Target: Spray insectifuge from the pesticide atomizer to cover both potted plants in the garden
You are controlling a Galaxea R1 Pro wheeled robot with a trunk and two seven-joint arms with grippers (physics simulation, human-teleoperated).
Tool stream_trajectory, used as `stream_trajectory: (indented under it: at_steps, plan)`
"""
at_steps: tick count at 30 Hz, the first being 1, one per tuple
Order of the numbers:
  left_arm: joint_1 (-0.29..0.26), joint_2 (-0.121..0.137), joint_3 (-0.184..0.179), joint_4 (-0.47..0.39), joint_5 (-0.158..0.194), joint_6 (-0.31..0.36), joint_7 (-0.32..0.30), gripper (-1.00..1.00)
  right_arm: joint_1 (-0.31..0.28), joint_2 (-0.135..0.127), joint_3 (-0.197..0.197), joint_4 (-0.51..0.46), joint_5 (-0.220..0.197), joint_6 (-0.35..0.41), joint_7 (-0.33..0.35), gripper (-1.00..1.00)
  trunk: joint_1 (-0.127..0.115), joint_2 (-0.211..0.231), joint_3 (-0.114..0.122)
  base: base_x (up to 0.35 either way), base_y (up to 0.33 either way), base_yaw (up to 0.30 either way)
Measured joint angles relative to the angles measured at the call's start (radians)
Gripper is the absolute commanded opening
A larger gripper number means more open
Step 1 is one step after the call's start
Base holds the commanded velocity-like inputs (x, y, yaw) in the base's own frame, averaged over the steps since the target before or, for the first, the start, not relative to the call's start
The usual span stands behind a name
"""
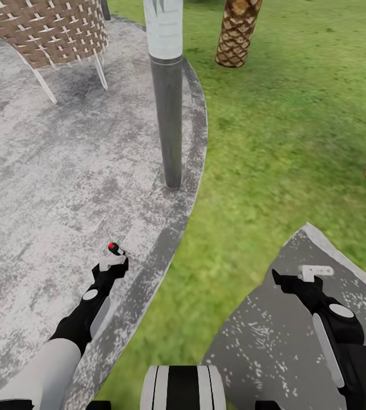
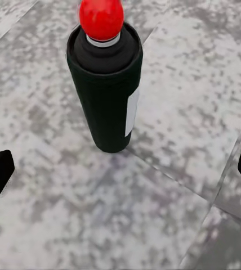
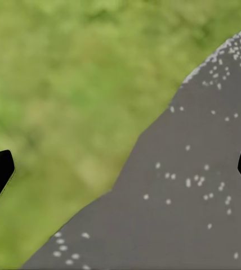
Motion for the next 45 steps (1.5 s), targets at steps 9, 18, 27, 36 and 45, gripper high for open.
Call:
stream_trajectory:
  at_steps: [9, 18, 27, 36, 45]
  plan:
    - [0.000, 0.000, -0.001, 0.000, 0.000, 0.000, 0.000, 1.00, 0.000, -0.001, 0.000, 0.000, 0.000, 0.000, 0.000, 1.00, 0.000, 0.000, 0.000, 0.032, 0.028, 0.000]
    - [0.000, 0.000, -0.001, 0.000, 0.000, 0.000, 0.000, 1.00, 0.000, -0.001, 0.000, 0.000, 0.000, 0.000, 0.000, 1.00, 0.000, 0.000, 0.000, 0.033, 0.016, 0.000]
    - [0.000, 0.000, -0.002, 0.000, 0.000, -0.001, 0.000, 1.00, 0.000, -0.001, 0.000, 0.000, 0.000, -0.001, 0.000, 1.00, 0.000, 0.000, 0.000, 0.103, 0.002, 0.000]
    - [0.000, 0.000, -0.002, 0.000, 0.000, 0.000, 0.000, 1.00, 0.000, -0.001, 0.000, 0.000, 0.000, 0.000, 0.000, 1.00, 0.000, 0.000, 0.000, 0.069, 0.003, 0.000]
    - [0.000, 0.000, -0.002, 0.000, 0.000, -0.001, 0.000, 1.00, 0.000, -0.001, 0.000, 0.000, 0.000, -0.001, 0.000, 1.00, 0.000, 0.000, 0.000, 0.094, 0.009, 0.000]
